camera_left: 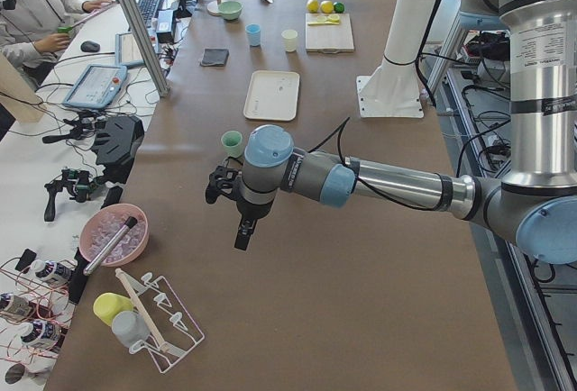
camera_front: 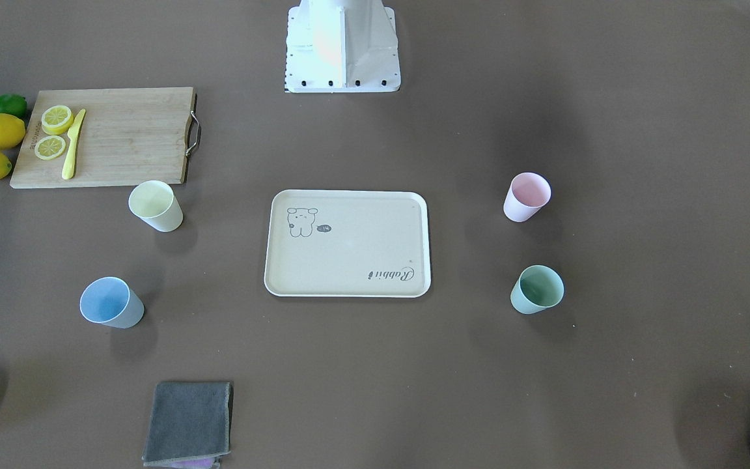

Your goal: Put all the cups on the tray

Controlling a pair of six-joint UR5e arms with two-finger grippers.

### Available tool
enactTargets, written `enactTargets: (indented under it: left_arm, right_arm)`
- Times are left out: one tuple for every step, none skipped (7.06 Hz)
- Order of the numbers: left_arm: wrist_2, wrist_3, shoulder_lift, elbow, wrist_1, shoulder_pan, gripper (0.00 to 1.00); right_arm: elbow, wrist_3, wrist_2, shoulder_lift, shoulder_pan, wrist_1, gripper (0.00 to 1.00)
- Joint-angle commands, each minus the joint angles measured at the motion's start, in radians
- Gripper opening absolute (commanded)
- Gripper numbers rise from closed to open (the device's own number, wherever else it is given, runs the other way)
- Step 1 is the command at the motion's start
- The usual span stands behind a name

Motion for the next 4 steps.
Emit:
enactTargets:
  left_arm:
    - [0.000, 0.000, 0.020, -0.009, -0.024, 0.007, 0.98]
    - [0.001, 0.000, 0.075, -0.003, -0.113, 0.012, 0.98]
    - [0.001, -0.008, 0.099, 0.015, -0.166, 0.012, 0.98]
    - [-0.006, -0.011, 0.093, 0.020, -0.167, 0.013, 0.98]
  right_arm:
    - [0.004, 0.001, 0.004, 0.001, 0.001, 0.002, 1.00]
    - [0.002, -0.001, 0.004, 0.001, -0.001, 0.002, 1.00]
    - [0.001, -0.001, 0.007, -0.001, -0.001, 0.008, 1.00]
    - [0.001, -0.002, 0.006, -0.001, -0.001, 0.009, 1.00]
